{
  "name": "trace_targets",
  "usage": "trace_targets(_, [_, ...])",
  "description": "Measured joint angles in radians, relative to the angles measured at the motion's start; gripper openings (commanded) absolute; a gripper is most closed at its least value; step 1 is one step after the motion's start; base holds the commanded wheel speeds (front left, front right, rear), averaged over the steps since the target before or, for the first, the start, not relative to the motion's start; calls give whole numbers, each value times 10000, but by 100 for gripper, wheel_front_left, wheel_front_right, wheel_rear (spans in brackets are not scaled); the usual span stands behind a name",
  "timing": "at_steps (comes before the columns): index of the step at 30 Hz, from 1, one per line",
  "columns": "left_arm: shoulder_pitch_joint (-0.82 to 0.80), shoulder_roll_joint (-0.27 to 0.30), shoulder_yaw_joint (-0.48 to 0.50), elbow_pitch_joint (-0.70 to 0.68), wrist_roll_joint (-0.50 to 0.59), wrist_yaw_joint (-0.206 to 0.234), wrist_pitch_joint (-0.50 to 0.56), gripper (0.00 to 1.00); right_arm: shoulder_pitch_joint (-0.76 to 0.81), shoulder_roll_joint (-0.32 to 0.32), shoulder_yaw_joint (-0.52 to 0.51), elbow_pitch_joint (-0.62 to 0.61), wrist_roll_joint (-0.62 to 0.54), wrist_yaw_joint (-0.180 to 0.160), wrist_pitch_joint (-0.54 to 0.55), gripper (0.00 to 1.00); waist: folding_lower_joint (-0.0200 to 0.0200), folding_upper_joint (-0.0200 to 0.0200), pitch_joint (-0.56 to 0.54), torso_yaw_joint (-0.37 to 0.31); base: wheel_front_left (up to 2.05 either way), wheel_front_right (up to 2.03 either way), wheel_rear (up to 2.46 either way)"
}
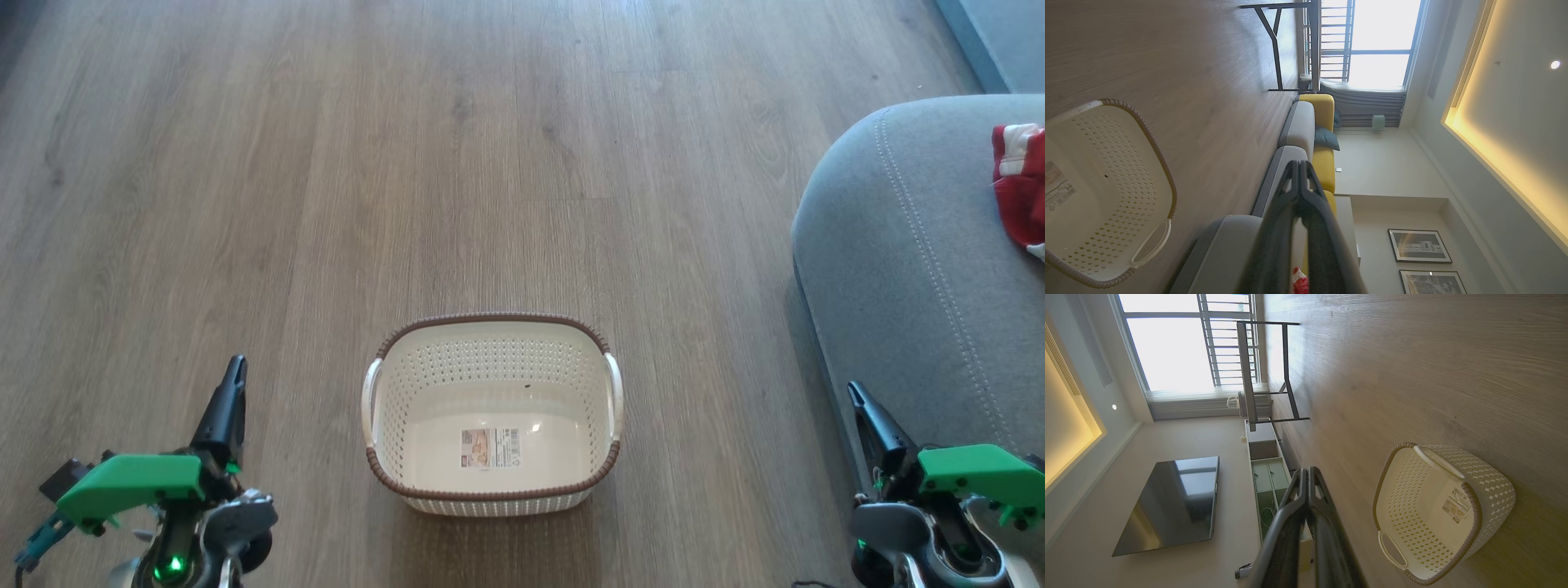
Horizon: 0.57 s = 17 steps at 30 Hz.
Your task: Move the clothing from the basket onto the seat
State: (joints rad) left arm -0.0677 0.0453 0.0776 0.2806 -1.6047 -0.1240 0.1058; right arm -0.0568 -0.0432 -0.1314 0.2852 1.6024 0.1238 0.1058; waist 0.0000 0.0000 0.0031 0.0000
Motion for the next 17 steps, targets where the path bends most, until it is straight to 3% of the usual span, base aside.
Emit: trace_targets(17, [0, 0, 0, 0, 0, 0, 0, 0, 0, 0, 0, 0, 0, 0, 0, 0, 0, 0, 0, 0, 0, 0, 0])
